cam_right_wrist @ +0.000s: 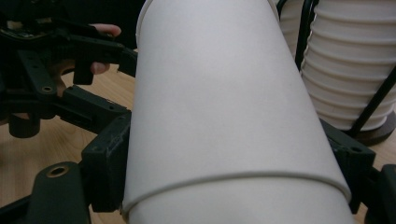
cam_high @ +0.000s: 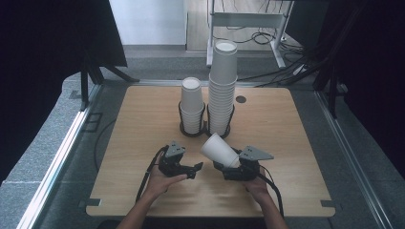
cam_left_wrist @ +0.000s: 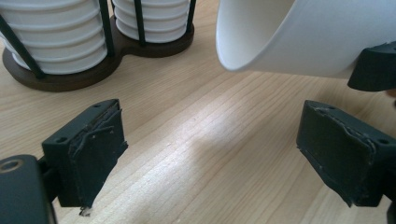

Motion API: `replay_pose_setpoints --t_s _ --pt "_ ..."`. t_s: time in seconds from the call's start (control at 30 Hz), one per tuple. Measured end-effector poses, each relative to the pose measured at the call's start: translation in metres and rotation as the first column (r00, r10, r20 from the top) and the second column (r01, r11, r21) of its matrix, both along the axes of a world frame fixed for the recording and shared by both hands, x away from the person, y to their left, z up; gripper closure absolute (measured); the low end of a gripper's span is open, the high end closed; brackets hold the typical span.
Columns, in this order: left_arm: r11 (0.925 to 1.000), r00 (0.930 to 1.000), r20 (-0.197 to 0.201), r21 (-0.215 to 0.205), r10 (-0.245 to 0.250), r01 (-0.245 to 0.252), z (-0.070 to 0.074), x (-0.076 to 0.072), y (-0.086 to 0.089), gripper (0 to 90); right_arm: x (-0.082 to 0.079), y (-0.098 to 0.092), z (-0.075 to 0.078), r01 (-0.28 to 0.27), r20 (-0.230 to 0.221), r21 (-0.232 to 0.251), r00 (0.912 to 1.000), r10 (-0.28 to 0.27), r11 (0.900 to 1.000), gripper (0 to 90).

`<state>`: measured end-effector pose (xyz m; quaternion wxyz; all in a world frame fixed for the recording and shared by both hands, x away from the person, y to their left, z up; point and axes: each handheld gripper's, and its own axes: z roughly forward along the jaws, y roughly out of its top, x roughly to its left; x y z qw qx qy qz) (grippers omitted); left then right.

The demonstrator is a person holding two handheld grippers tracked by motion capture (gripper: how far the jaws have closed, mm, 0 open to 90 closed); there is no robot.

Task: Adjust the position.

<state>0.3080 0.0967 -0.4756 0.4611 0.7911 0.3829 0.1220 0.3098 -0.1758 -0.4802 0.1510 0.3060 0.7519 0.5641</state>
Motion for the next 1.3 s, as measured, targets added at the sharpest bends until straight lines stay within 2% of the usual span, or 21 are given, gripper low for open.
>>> replay_pose_setpoints --t_s 0.13,0.3,0.43,0.5,0.7,0.73,0.8,0.83,0.87,1.07,1.23,1.3 --pt "1.0000 0.9999 -0.011 -0.007 0.002 -0.002 -0.002 0.000 0.001 7.9 0.000 -0.001 -0.001 0.006 0.005 0.035 1.0000 -0.006 0.999 19.7" --pt "1.0000 0.9997 -0.026 0.000 0.003 -0.003 -0.005 0.001 0.000 8.0 -0.002 -0.001 -0.001 0.011 0.020 0.047 0.9997 -0.012 0.999 19.7" --pt "0.9999 0.9989 -0.046 -0.013 0.004 -0.004 -0.007 0.002 0.000 9.3 -0.003 -0.002 0.000 0.016 0.031 0.061 0.9994 -0.018 0.998 19.7" --pt "0.9997 0.9983 -0.059 -0.023 0.003 -0.004 -0.007 0.002 0.000 9.3 -0.003 -0.002 0.000 0.016 0.035 0.066 0.9992 -0.019 0.998 19.7" --pt "0.9955 0.9954 -0.096 -0.094 0.005 -0.014 -0.006 0.003 0.005 9.3 -0.006 -0.003 0.001 0.031 0.064 0.087 0.9973 -0.037 0.996 19.7" --pt "0.9955 0.9954 -0.096 -0.094 0.005 -0.014 -0.006 0.003 0.005 9.3 -0.006 -0.003 0.001 0.031 0.064 0.087 0.9973 -0.037 0.996 19.7" --pt "0.9921 0.9934 -0.114 -0.124 0.004 -0.019 -0.005 0.005 0.007 9.3 -0.006 -0.002 0.000 0.031 0.068 0.090 0.9970 -0.038 0.995 19.7" --pt "0.9921 0.9934 -0.114 -0.124 0.004 -0.019 -0.005 0.005 0.007 9.3 -0.006 -0.002 0.000 0.031 0.068 0.090 0.9970 -0.038 0.995 19.7" --pt "0.9889 0.9918 -0.128 -0.147 0.005 -0.024 -0.005 0.006 0.009 9.3 -0.006 -0.002 0.000 0.032 0.070 0.090 0.9968 -0.039 0.995 19.7" --pt "0.9864 0.9894 -0.143 -0.158 0.023 -0.045 -0.006 0.007 0.010 9.5 -0.008 0.002 -0.003 0.030 0.080 0.087 0.9961 -0.037 0.996 19.7" --pt "0.9838 0.9878 -0.155 -0.174 0.018 -0.045 -0.006 0.007 0.011 9.5 -0.009 0.004 -0.004 0.029 0.084 0.085 0.9959 -0.036 0.996 19.7" --pt "0.9804 0.9862 -0.165 -0.191 0.016 -0.048 -0.006 0.008 0.011 9.5 -0.009 0.005 -0.005 0.029 0.088 0.088 0.9954 -0.036 0.996 19.7"
